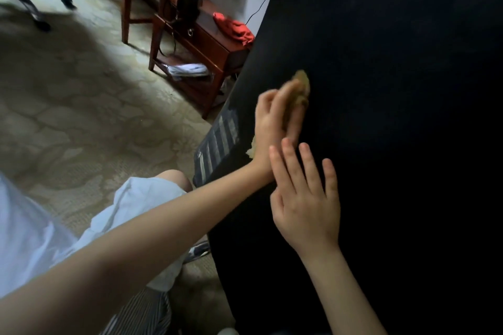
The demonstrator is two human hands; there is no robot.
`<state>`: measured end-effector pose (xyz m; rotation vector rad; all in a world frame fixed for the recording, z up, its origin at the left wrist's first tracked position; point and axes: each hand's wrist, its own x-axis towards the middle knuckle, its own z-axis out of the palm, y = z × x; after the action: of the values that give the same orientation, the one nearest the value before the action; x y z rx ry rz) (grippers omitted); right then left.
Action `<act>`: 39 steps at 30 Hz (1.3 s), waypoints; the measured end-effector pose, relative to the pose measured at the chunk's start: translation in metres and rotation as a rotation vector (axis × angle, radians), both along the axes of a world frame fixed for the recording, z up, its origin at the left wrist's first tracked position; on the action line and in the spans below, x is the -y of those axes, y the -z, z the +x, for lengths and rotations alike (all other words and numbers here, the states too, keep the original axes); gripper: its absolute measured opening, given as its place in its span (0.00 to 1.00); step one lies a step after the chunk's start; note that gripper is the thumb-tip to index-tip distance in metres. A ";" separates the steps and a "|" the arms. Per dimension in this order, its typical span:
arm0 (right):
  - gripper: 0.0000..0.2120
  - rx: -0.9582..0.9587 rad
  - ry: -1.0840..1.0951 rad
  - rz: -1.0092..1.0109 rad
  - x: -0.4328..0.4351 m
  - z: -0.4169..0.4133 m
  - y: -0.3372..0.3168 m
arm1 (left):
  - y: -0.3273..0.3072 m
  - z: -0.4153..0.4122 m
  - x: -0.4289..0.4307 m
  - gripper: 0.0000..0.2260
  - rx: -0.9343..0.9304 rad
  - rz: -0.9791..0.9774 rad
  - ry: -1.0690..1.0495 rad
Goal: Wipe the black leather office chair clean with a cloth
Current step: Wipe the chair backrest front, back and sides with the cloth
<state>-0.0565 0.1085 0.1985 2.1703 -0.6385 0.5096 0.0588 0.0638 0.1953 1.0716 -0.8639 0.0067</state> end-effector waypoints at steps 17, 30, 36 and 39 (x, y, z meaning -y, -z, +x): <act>0.24 -0.240 0.281 -0.068 0.001 -0.020 0.009 | 0.090 -0.003 -0.016 0.18 -0.266 0.340 0.061; 0.22 0.033 -0.057 0.038 0.011 0.030 0.020 | 0.060 -0.013 -0.016 0.22 -0.294 0.192 -0.033; 0.24 -0.136 0.119 -0.028 0.029 0.041 0.039 | 0.077 -0.009 -0.006 0.24 -0.377 0.269 -0.027; 0.24 -0.192 0.155 -0.036 0.031 0.042 0.047 | 0.096 -0.005 0.002 0.22 -0.265 0.313 -0.102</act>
<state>-0.0140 0.0771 0.1520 2.0842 -0.6787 0.2262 0.0536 0.0615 0.0997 1.3735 -0.5804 -0.1868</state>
